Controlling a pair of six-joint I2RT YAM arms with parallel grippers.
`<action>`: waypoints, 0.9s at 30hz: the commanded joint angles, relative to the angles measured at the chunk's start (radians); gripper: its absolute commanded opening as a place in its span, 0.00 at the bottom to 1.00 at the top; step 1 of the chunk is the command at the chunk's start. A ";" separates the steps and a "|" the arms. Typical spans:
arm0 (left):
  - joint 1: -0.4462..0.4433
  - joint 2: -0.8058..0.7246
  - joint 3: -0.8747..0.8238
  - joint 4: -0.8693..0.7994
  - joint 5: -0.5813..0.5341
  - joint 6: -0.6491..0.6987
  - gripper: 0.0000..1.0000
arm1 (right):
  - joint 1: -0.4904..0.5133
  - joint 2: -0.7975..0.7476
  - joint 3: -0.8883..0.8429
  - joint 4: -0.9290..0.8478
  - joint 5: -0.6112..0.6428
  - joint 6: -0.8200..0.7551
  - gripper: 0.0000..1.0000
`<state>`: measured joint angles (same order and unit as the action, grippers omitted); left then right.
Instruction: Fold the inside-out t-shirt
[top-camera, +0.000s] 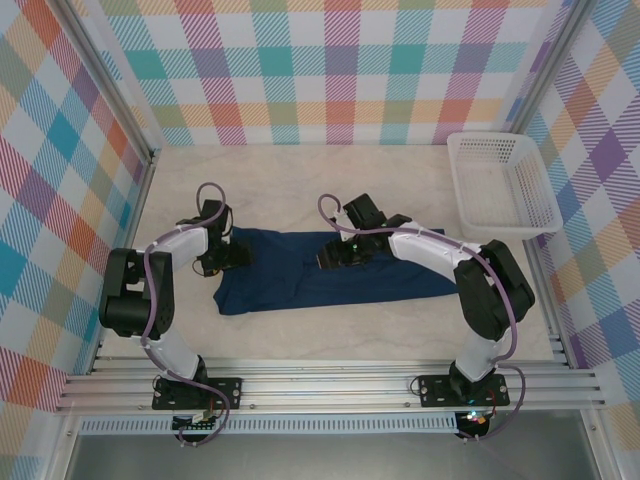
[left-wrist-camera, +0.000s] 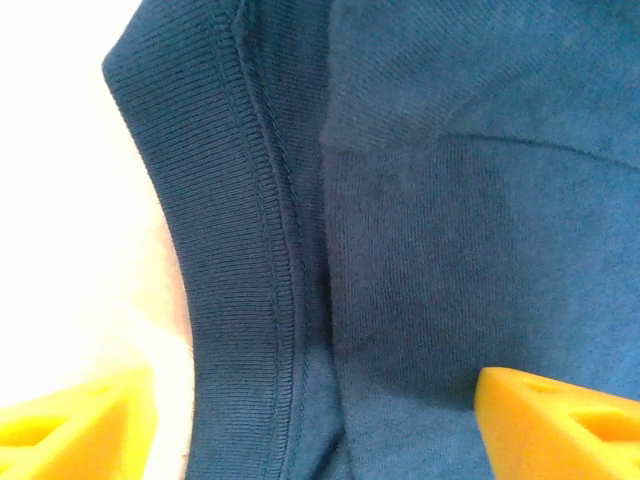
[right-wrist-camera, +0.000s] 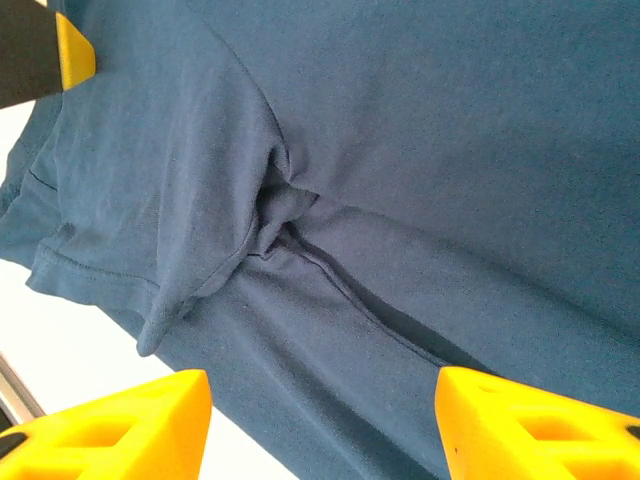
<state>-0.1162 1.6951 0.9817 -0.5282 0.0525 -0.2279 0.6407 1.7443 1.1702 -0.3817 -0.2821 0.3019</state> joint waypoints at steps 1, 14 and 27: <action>-0.058 0.044 -0.017 0.018 0.114 0.013 0.77 | -0.007 -0.025 -0.017 0.026 -0.029 0.011 0.61; -0.099 0.066 -0.008 0.031 0.128 0.013 0.64 | -0.007 0.006 0.005 0.024 -0.055 0.041 0.61; -0.102 0.067 -0.056 0.121 0.205 -0.043 0.22 | -0.007 0.034 0.020 0.011 -0.051 0.049 0.60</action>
<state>-0.1757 1.7107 0.9756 -0.4942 0.0174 -0.2398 0.6395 1.7531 1.1667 -0.3775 -0.3122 0.3370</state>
